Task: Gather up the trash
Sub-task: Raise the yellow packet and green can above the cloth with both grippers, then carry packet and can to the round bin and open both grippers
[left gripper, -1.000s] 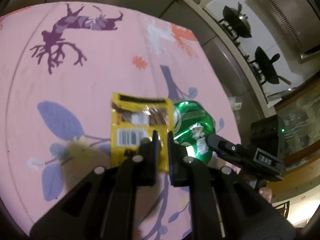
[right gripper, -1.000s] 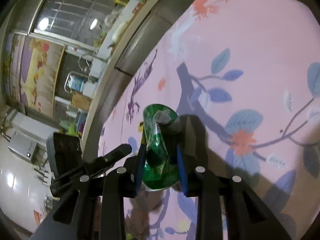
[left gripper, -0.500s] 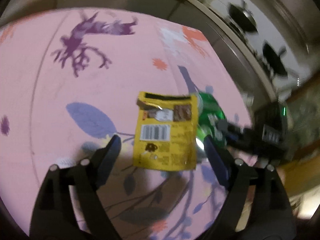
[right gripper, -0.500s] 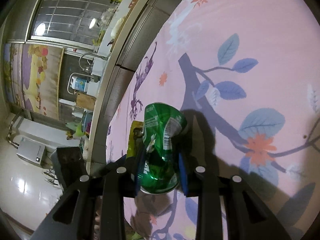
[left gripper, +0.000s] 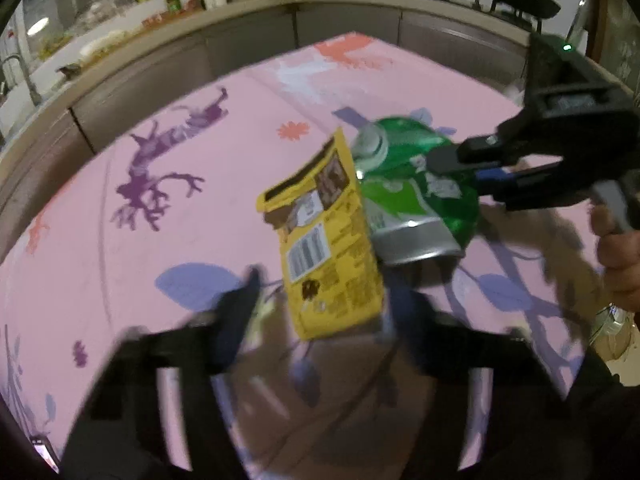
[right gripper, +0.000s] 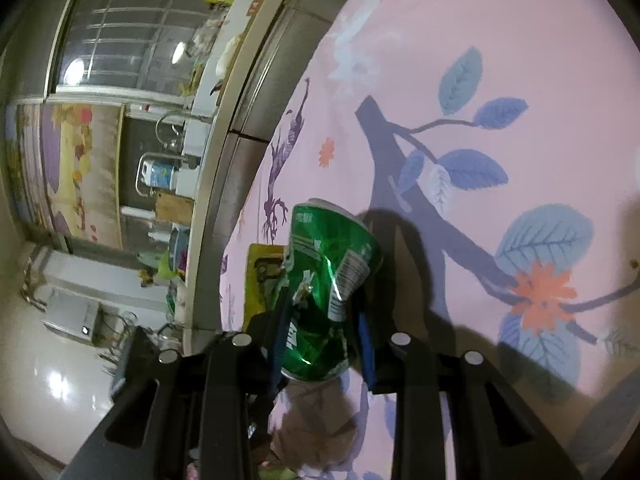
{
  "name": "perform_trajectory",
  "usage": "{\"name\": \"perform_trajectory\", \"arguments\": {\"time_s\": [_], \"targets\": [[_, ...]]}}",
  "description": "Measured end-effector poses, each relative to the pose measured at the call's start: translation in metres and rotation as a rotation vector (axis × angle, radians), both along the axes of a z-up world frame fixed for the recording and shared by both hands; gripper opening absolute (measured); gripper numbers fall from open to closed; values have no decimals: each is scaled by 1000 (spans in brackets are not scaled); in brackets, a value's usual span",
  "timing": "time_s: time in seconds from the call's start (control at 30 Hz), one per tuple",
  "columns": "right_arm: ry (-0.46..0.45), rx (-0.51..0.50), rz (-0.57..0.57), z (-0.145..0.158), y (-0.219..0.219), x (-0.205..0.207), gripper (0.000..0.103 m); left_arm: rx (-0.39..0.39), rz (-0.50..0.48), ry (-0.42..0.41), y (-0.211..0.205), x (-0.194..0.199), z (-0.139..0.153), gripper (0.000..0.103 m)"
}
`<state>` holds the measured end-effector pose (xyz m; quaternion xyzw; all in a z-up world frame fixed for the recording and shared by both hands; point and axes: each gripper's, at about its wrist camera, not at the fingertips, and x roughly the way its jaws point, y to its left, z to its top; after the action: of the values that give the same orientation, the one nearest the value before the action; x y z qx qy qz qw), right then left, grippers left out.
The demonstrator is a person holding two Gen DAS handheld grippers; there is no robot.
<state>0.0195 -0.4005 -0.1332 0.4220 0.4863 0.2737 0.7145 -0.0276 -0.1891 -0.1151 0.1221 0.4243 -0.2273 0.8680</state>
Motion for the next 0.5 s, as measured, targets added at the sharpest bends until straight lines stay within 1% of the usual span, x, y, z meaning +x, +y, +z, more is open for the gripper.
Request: {"name": "perform_trajectory", "arguments": {"time_s": [0.03, 0.07, 0.1, 0.13, 0.2, 0.33, 0.4, 0.47, 0.5], "targets": [[4, 10, -4, -2, 0, 1, 28, -22, 12, 32, 1, 9, -4, 20], [-8, 12, -4, -1, 0, 1, 26, -39, 28, 35, 4, 13, -4, 14], [-27, 17, -8, 0, 1, 0, 20, -48, 36, 29, 5, 15, -4, 5], [-43, 37, -8, 2, 1, 0, 13, -59, 46, 20, 9, 17, 0, 3], [-69, 68, -16, 6, -1, -1, 7, -92, 43, 32, 12, 18, 4, 2], [-99, 82, -50, 16, -10, -1, 5, -161, 43, 51, 15, 25, 17, 1], [-107, 108, -80, 18, -26, -3, 5, -198, 42, 67, 12, 28, 23, 1], [-123, 114, -110, 22, -41, -7, 5, -238, 24, 81, 2, 33, 32, 1], [-131, 113, -125, 25, -49, -8, 5, -244, 17, 80, -3, 35, 35, 1]]}}
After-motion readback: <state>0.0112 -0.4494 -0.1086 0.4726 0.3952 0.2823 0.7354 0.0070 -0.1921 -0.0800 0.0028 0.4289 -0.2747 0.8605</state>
